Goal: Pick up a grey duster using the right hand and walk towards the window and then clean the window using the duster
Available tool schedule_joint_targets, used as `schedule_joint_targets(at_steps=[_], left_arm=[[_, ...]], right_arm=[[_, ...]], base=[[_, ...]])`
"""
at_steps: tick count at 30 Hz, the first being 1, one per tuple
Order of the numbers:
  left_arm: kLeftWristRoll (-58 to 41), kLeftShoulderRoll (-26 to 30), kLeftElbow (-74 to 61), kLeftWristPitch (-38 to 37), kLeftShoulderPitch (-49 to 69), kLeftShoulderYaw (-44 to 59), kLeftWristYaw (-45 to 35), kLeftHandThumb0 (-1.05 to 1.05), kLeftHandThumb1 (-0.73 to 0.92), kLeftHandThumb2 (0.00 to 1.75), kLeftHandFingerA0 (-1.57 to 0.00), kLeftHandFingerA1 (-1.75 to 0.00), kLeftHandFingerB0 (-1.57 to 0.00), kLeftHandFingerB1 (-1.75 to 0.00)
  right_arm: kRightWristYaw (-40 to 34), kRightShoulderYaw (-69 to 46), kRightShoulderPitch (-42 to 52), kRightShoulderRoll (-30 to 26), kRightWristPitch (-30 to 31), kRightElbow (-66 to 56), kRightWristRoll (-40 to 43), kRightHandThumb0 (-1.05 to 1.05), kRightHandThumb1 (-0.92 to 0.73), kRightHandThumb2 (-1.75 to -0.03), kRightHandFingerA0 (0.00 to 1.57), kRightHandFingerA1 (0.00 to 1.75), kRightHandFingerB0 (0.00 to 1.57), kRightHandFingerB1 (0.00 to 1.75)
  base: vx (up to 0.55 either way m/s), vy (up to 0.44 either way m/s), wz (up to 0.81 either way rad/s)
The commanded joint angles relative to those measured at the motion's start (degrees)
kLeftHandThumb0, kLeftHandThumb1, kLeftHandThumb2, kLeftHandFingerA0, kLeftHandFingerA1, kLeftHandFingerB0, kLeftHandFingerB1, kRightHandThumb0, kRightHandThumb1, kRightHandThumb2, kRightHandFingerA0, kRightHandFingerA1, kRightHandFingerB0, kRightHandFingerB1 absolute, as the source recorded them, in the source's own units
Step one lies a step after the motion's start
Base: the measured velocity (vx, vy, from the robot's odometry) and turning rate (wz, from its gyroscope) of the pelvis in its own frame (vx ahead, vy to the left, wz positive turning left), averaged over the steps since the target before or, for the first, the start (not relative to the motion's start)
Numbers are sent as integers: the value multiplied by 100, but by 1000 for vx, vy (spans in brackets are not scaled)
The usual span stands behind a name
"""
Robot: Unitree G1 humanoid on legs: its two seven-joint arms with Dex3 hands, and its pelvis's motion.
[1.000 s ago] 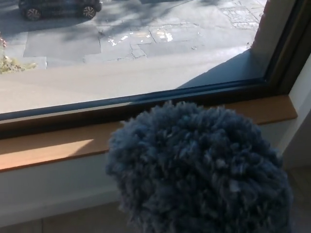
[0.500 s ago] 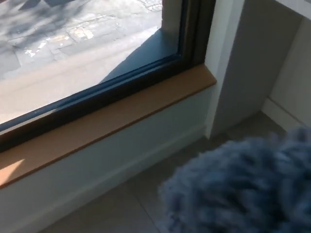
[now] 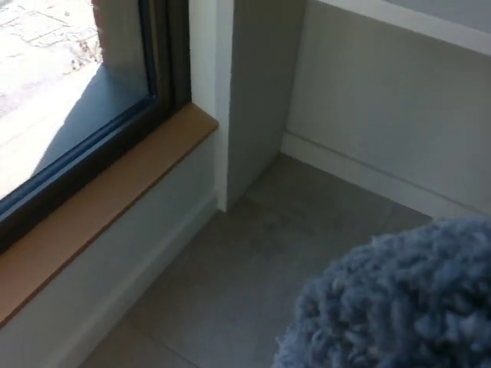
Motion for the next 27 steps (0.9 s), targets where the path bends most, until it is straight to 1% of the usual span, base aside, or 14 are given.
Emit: schedule_joint_targets(at_steps=[1, 3, 4, 6, 9, 10, 14, 15, 18, 19, 20, 23, 24, 27], left_arm=[[-48, 0, -8, -190, -1, 13, -36, -16, 66, 83, -94, -120, -82, -90], [-83, -13, -7, -231, 9, 41, -109, -15, 65, 85, -96, -119, -83, -92], [-97, -11, -1, -220, 4, 57, -134, -14, 65, 86, -96, -120, -82, -91], [-23, 0, 15, -234, 7, 4, -83, -13, 64, 86, -95, -120, -83, -92], [-18, 1, 17, -237, 8, -6, -78, -13, 64, 86, -95, -120, -83, -92], [-36, -15, 4, -237, 13, 3, -78, -14, 63, 85, -95, -120, -84, -93], [-59, -40, -19, -235, 21, 19, -80, -14, 63, 85, -95, -120, -84, -93], [-33, -28, -19, -239, 16, 0, -65, -15, 64, 87, -97, -120, -85, -95], [-31, -27, -20, -239, 17, -3, -62, -15, 64, 87, -97, -120, -85, -95], [-40, -20, -18, -232, 19, 5, -67, -14, 62, 88, -94, -121, -83, -94], [-51, -11, -15, -224, 21, 16, -74, -14, 62, 88, -94, -121, -83, -94], [-54, -7, -12, -221, 20, 18, -76, -14, 62, 88, -94, -121, -83, -94], [-81, -19, -17, -239, 36, 44, -80, -13, 61, 93, -93, -121, -85, -97], [-88, -24, -20, -245, 43, 60, -84, -13, 61, 93, -93, -121, -85, -97]], right_arm=[[54, -63, 3, -67, 148, -27, 224, -39, -77, -95, 105, 175, 80, 175], [57, -68, 2, -75, 89, 32, 251, -38, -77, -96, 104, 175, 79, 175], [51, -72, -3, -80, 65, 49, 224, -43, -83, -85, 105, 175, 78, 175], [73, -73, 0, -87, 121, 41, 244, -44, -85, -82, 106, 175, 78, 175], [72, -72, -4, -97, 131, 39, 255, -44, -85, -82, 106, 175, 78, 175], [48, -76, 9, -95, 79, 88, 233, -38, -78, -94, 105, 175, 78, 175], [9, -83, 28, -90, -5, 168, 199, -38, -78, -94, 105, 175, 78, 175], [-48, -133, -1, -78, -31, 377, 129, -36, -72, -107, 104, 175, 79, 175], [-55, -143, -7, -71, -56, 420, 120, -36, -72, -107, 104, 175, 79, 175], [-72, -164, -38, -84, -156, 679, 111, -35, -62, -125, 103, 175, 80, 175], [-94, -190, -74, -102, -277, 999, 99, -35, -62, -125, 103, 175, 80, 175], [-99, -207, -99, -88, -382, 1136, 93, -35, -62, -125, 103, 175, 80, 175], [-85, -172, -50, -60, -324, 1231, 143, -32, -62, -124, 101, 175, 82, 175], [-75, -164, -31, -38, -331, 1299, 161, -32, -62, -124, 101, 175, 82, 175]], base=[[-25, -5, -81], [-3, -32, -73], [5, -105, -54], [-22, -130, -67], [-44, -205, -65], [1, -40, -58], [71, 17, -53], [76, 81, -56], [79, 165, -48], [177, 241, -55], [199, 317, -58], [274, 382, -34], [208, 241, -23], [187, 143, -21]])
